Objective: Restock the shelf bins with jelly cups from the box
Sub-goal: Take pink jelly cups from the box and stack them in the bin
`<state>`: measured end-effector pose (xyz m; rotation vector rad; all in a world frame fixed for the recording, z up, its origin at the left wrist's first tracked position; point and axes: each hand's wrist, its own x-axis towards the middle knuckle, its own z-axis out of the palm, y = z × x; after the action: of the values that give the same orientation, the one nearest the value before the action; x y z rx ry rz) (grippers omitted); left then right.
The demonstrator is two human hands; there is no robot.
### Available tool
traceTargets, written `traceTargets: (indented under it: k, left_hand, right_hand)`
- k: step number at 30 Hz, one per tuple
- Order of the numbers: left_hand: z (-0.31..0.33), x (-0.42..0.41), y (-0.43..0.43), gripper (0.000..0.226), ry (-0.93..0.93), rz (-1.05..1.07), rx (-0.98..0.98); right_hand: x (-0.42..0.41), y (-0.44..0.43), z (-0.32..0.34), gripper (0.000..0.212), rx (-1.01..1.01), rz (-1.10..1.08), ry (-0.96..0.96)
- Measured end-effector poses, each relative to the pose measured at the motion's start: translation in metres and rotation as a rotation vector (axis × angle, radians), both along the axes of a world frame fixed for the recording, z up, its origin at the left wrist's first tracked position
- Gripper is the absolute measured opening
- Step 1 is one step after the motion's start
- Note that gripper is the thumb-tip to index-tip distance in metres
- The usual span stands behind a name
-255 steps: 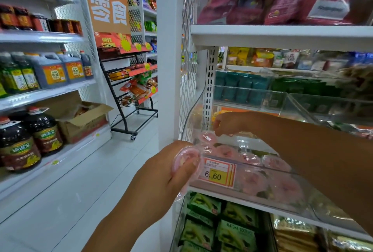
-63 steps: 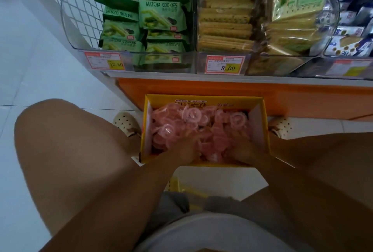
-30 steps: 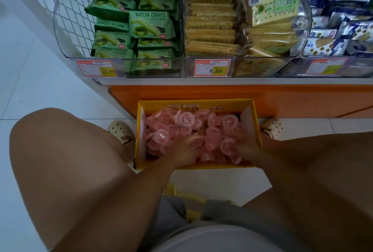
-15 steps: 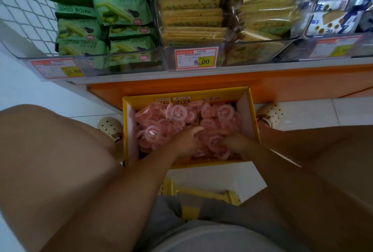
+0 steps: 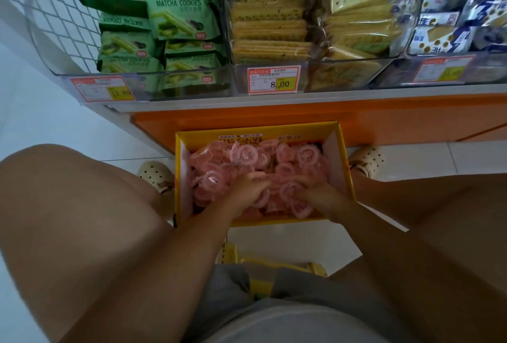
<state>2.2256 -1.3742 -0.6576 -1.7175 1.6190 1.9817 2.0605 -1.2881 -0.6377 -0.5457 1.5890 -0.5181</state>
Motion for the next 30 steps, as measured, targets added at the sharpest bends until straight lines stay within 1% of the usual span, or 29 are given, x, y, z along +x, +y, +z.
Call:
traceTargets:
  k: [3,7,9,10,11,13,15,16,19,22,25,28,30]
  left_hand:
    - [0.0,0.003,0.001,0.041,0.005,0.065,0.03]
    - [0.006,0.01,-0.004,0.046,0.051,0.109,0.113]
    - [0.013,0.013,-0.008,0.038,0.078,0.118,0.15]
    - [0.017,0.014,-0.009,0.032,0.094,0.122,0.147]
    - [0.022,0.016,-0.01,0.03,0.114,0.123,0.131]
    - [0.031,0.021,-0.014,0.04,0.144,0.122,0.052]
    - [0.049,0.028,-0.019,0.036,0.172,0.099,-0.046]
    - [0.059,0.033,-0.023,0.035,0.182,0.088,-0.095]
    - [0.084,0.051,-0.034,0.03,0.179,0.093,-0.241]
    - [0.109,0.07,-0.04,0.024,0.168,0.117,-0.372]
    - [0.141,0.089,-0.043,0.025,0.205,0.121,-0.469]
    - [0.18,0.105,-0.045,0.029,0.268,0.099,-0.562]
    - [0.213,0.114,-0.047,0.027,0.314,0.135,-0.608]
  right_hand:
    - [0.004,-0.001,0.003,0.032,-0.049,0.008,-0.011]
    - [0.007,-0.006,0.009,0.043,-0.13,0.009,-0.032]
    - [0.009,-0.008,0.014,0.042,-0.166,-0.017,-0.05]
    - [0.01,-0.009,0.017,0.04,-0.177,-0.033,-0.056]
    - [0.012,-0.01,0.021,0.037,-0.183,-0.039,-0.051]
    - [0.014,-0.012,0.029,0.033,-0.187,-0.018,0.0]
    - [0.015,-0.016,0.04,0.029,-0.207,-0.035,0.057]
    - [0.016,-0.018,0.046,0.026,-0.234,-0.061,0.056]
    - [0.02,-0.028,0.069,0.021,-0.324,-0.117,-0.015]
    - [0.029,-0.042,0.088,0.022,-0.399,-0.111,0.077]
    - [0.044,-0.058,0.109,0.019,-0.478,-0.052,0.129]
    - [0.062,-0.071,0.149,0.021,-0.563,0.03,0.129]
    - [0.071,-0.08,0.18,0.023,-0.636,0.092,0.122]
